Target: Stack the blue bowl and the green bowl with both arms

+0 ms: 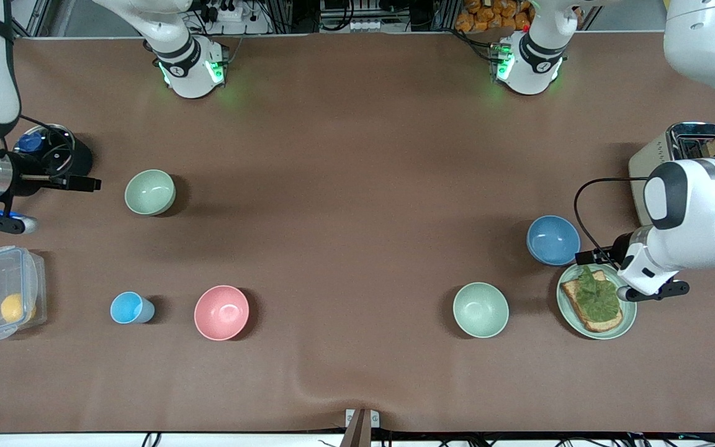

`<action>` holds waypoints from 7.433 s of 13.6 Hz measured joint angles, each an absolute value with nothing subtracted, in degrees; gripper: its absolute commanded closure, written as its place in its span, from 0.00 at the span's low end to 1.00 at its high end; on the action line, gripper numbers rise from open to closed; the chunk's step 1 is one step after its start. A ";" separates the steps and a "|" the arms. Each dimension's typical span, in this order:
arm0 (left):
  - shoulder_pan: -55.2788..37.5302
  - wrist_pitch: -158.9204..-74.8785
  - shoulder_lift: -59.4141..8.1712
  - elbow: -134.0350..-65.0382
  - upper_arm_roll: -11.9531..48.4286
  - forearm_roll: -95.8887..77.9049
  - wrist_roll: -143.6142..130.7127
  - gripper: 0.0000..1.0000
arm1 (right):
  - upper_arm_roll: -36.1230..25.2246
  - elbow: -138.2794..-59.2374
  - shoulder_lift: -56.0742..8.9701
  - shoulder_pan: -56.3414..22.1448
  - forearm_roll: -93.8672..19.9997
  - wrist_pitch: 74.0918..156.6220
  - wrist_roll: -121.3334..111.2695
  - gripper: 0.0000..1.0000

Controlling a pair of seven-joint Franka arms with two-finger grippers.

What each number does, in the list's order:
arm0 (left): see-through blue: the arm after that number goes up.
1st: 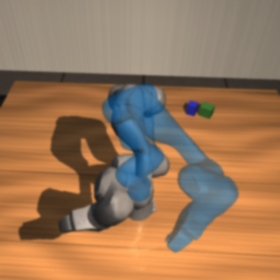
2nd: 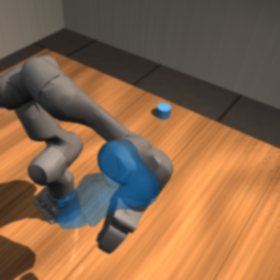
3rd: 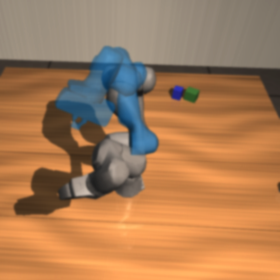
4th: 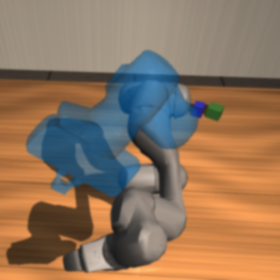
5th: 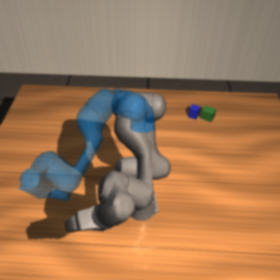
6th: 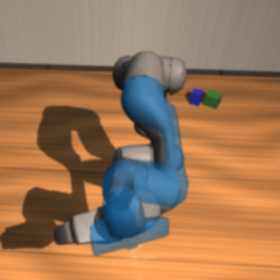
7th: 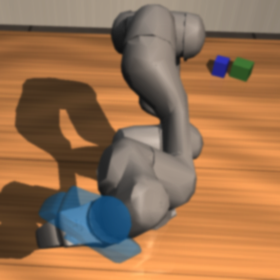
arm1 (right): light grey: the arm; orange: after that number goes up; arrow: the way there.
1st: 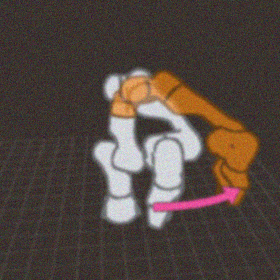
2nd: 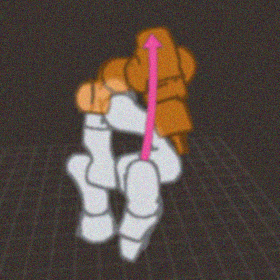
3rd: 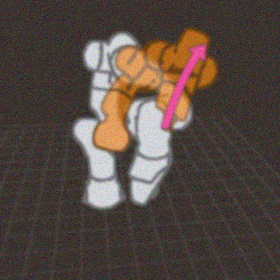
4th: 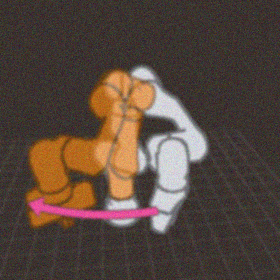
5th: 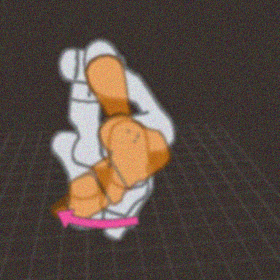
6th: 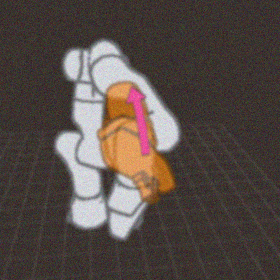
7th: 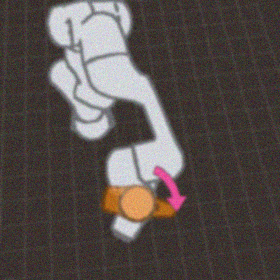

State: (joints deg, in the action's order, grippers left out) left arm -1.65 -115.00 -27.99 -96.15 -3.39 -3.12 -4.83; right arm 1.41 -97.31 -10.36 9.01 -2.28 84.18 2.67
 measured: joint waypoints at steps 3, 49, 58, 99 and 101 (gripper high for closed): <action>-1.69 -115.99 -29.94 -96.60 -3.34 -3.12 -4.81 0.00 | 1.27 -99.47 -11.52 11.60 -1.85 86.94 -1.98 0.00; -0.53 -125.60 -19.05 -109.13 6.92 -13.14 -13.53 1.00 | 2.68 -136.87 -0.02 14.22 -11.62 116.29 -3.67 1.00; 1.67 -125.60 -18.95 -109.14 6.97 -14.35 -13.53 1.00 | 3.76 -131.85 4.44 -20.05 -13.48 117.32 52.90 1.00; -8.18 -124.96 -19.00 -111.68 22.09 -14.02 -30.71 1.00 | 1.51 -107.44 -25.14 -32.11 -29.12 124.10 95.43 0.00; -11.35 -125.11 -19.86 -111.69 22.11 -12.81 -34.23 1.00 | 1.51 -107.44 -26.82 -30.26 -34.79 125.91 95.19 0.00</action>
